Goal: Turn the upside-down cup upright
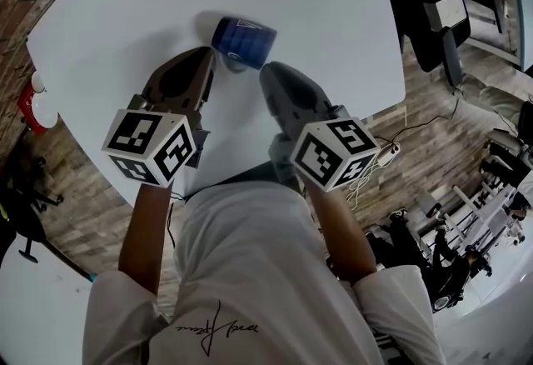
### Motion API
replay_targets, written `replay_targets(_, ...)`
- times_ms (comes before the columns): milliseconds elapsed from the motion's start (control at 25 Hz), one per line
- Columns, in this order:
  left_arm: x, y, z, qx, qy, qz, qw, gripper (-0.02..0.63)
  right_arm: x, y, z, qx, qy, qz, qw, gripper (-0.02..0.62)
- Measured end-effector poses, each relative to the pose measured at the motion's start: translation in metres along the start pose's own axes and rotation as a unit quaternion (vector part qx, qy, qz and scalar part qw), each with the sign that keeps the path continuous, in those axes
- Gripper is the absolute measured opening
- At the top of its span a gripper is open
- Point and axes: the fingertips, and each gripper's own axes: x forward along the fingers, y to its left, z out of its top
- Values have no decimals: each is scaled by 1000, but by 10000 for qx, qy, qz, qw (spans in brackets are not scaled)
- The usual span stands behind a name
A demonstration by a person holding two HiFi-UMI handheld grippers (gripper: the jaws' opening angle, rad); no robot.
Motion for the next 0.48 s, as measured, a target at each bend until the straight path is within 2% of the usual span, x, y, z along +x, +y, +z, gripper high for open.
replay_targets(480, 14, 12, 3, -96, -16, -79, 9999, 9, 9, -7, -4, 208, 50, -16, 9998, 23)
